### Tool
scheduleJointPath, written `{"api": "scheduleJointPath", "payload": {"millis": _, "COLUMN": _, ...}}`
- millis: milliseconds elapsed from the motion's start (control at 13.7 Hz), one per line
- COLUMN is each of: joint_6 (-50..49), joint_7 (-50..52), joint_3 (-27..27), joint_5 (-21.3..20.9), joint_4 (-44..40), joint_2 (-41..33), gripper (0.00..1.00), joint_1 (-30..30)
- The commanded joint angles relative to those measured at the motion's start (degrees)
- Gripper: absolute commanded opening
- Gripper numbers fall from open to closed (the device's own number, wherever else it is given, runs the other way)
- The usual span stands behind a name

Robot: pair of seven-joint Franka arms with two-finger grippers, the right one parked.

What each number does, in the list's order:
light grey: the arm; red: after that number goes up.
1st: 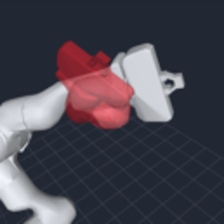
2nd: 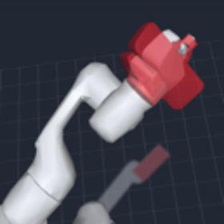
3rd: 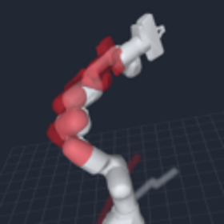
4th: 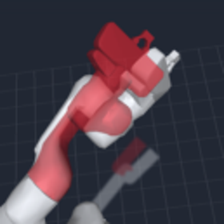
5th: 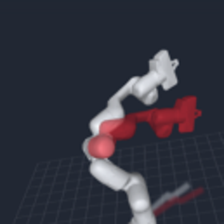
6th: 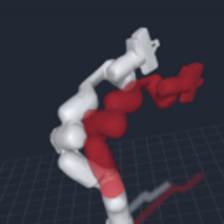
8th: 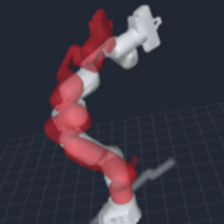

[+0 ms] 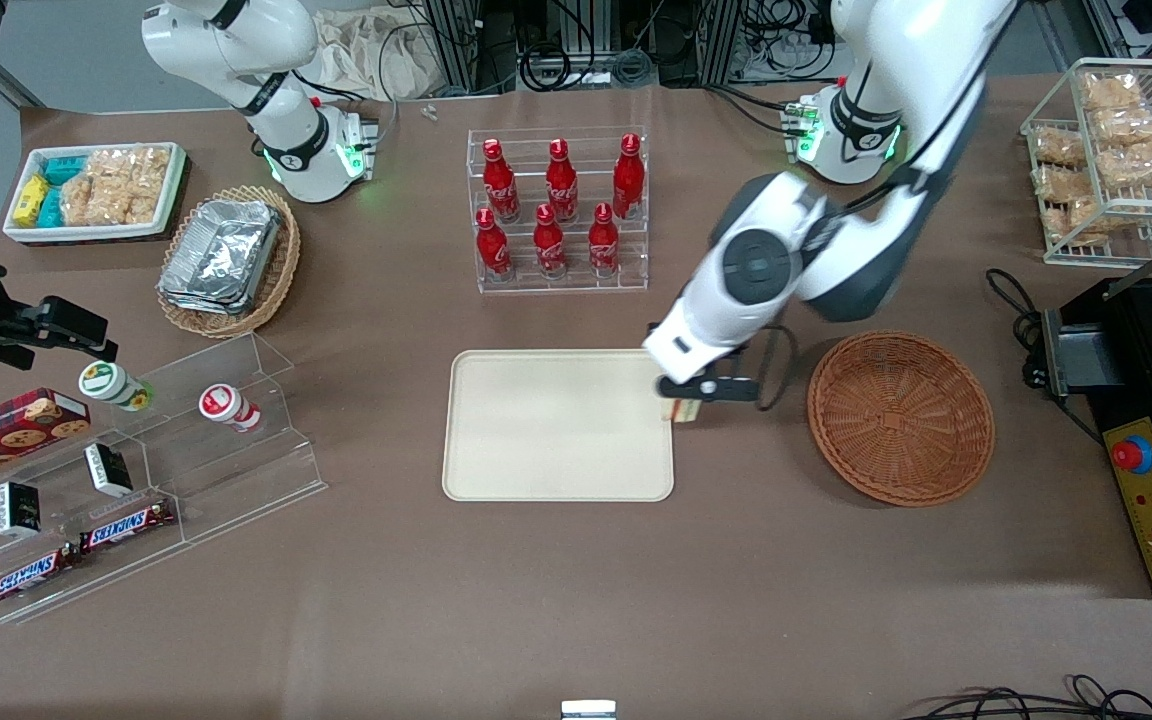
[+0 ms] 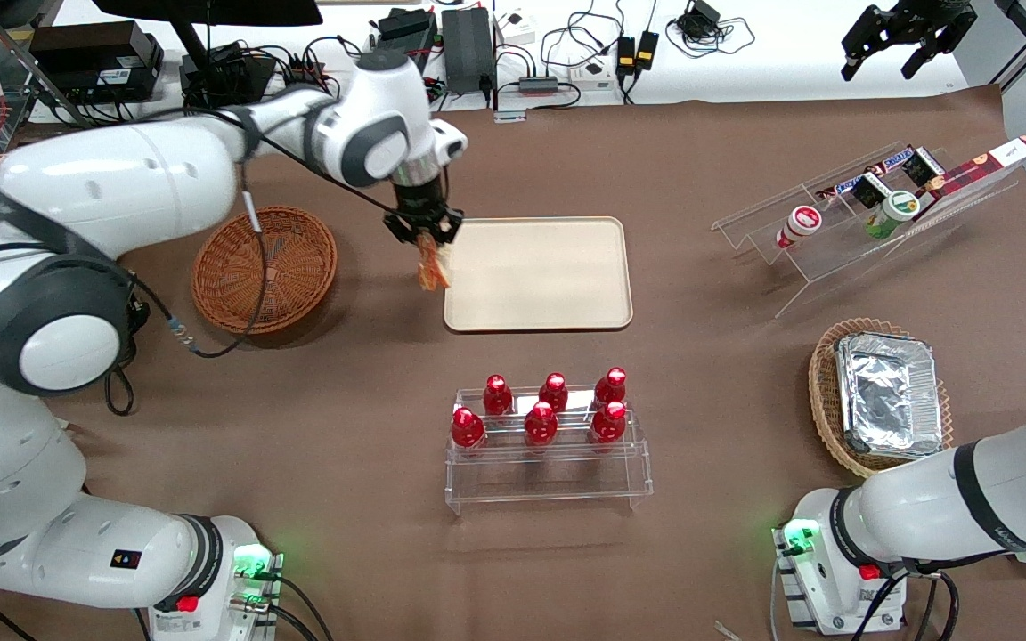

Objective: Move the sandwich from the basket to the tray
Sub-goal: 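Lift the sandwich and carry it with the left gripper over the cream tray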

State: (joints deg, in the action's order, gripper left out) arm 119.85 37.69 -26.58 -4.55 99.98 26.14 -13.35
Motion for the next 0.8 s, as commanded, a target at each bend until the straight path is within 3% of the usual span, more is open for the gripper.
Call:
{"api": "scheduleJointPath", "payload": {"millis": 0, "joint_6": 6.32, "joint_7": 3.7, "joint_3": 0.13, "joint_5": -3.61, "joint_4": -2.86, "joint_2": 6.19, "gripper": 0.0, "joint_1": -1.42}}
{"api": "scheduleJointPath", "payload": {"millis": 292, "joint_6": 10.14, "joint_7": 8.26, "joint_3": 0.21, "joint_5": -9.32, "joint_4": -3.47, "joint_2": 11.73, "gripper": 0.0, "joint_1": -3.08}}
{"api": "scheduleJointPath", "payload": {"millis": 438, "joint_6": 10.14, "joint_7": 11.25, "joint_3": 0.21, "joint_5": -10.82, "joint_4": -5.4, "joint_2": 13.84, "gripper": 0.26, "joint_1": -3.26}}
{"api": "scheduleJointPath", "payload": {"millis": 510, "joint_6": 10.14, "joint_7": 11.7, "joint_3": 0.21, "joint_5": -11.52, "joint_4": -5.5, "joint_2": 14.12, "gripper": 0.49, "joint_1": -3.35}}
{"api": "scheduleJointPath", "payload": {"millis": 583, "joint_6": 10.14, "joint_7": 12.14, "joint_3": 0.21, "joint_5": -12.75, "joint_4": -5.5, "joint_2": 14.12, "gripper": 0.99, "joint_1": -3.44}}
{"api": "scheduleJointPath", "payload": {"millis": 729, "joint_6": 9.87, "joint_7": 14.85, "joint_3": 0.21, "joint_5": -13.73, "joint_4": -6.46, "joint_2": 13.68, "gripper": 1.0, "joint_1": -3.35}}
